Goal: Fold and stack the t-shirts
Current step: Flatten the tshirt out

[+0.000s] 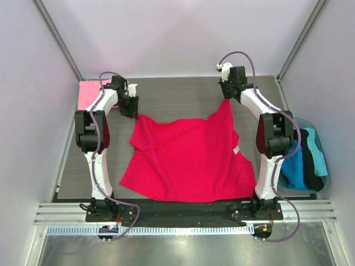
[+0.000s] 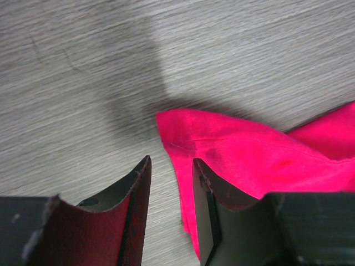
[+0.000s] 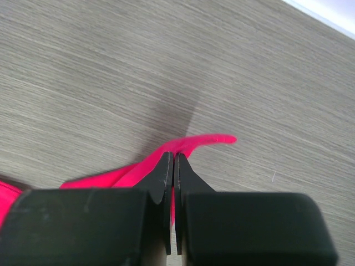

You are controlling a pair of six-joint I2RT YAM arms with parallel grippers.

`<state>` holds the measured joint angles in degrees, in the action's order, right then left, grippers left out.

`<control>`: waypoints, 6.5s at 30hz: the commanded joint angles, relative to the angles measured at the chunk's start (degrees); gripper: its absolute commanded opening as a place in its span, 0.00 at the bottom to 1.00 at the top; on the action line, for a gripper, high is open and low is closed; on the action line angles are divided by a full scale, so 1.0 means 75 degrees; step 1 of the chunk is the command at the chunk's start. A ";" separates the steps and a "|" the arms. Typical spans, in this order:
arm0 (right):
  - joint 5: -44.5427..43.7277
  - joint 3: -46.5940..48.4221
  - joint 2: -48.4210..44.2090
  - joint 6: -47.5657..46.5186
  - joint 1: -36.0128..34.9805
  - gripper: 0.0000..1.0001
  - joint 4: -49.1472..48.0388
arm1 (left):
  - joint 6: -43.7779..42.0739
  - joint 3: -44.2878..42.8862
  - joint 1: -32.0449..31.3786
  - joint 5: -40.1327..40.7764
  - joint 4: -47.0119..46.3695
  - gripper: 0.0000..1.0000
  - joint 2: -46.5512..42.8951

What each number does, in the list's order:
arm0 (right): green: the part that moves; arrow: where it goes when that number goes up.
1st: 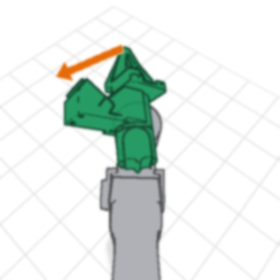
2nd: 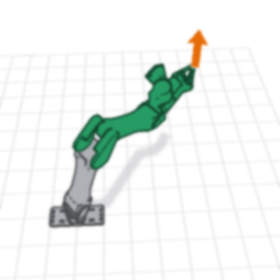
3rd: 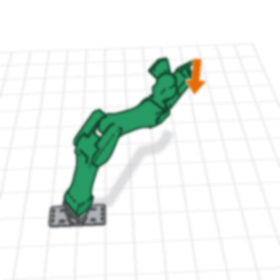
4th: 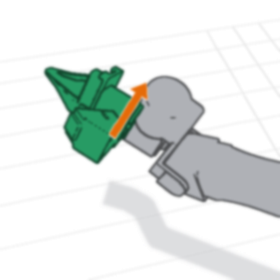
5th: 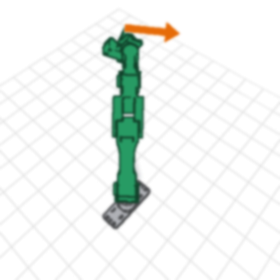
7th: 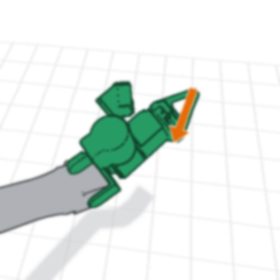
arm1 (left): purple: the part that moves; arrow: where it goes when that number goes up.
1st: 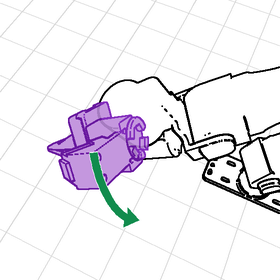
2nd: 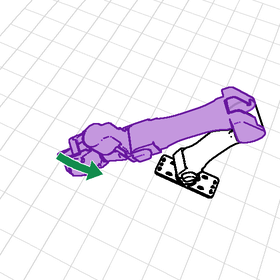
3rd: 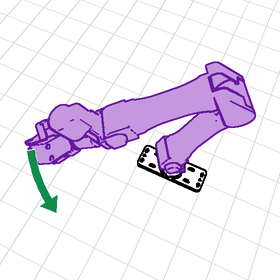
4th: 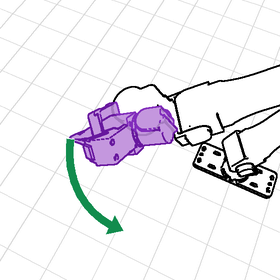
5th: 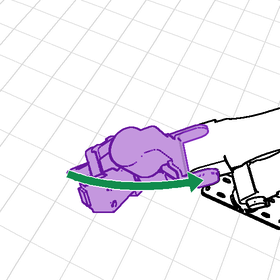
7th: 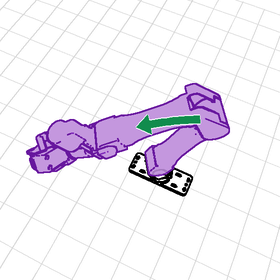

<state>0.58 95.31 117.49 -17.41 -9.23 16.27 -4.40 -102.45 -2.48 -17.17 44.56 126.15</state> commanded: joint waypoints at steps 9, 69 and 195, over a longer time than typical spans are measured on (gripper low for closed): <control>-0.0019 -0.0227 -0.0419 -0.0011 -0.0034 0.01 -0.0260 | 0.0540 -0.0355 0.0225 -0.0734 -0.0234 0.37 0.0125; -0.0605 -0.0028 0.0038 -0.0339 -0.0409 0.01 -0.0459 | 0.1408 -0.0531 0.0647 -0.2961 -0.0480 0.02 0.1169; -0.0889 0.0102 -0.7015 -0.0515 -0.0163 0.01 0.0443 | -0.2014 -0.0134 0.0753 -0.0665 0.2099 0.01 -0.7454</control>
<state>-8.80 98.02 67.77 -21.54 -10.74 17.89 -19.53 -104.90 3.01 -24.69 61.43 76.05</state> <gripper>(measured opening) 0.031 0.022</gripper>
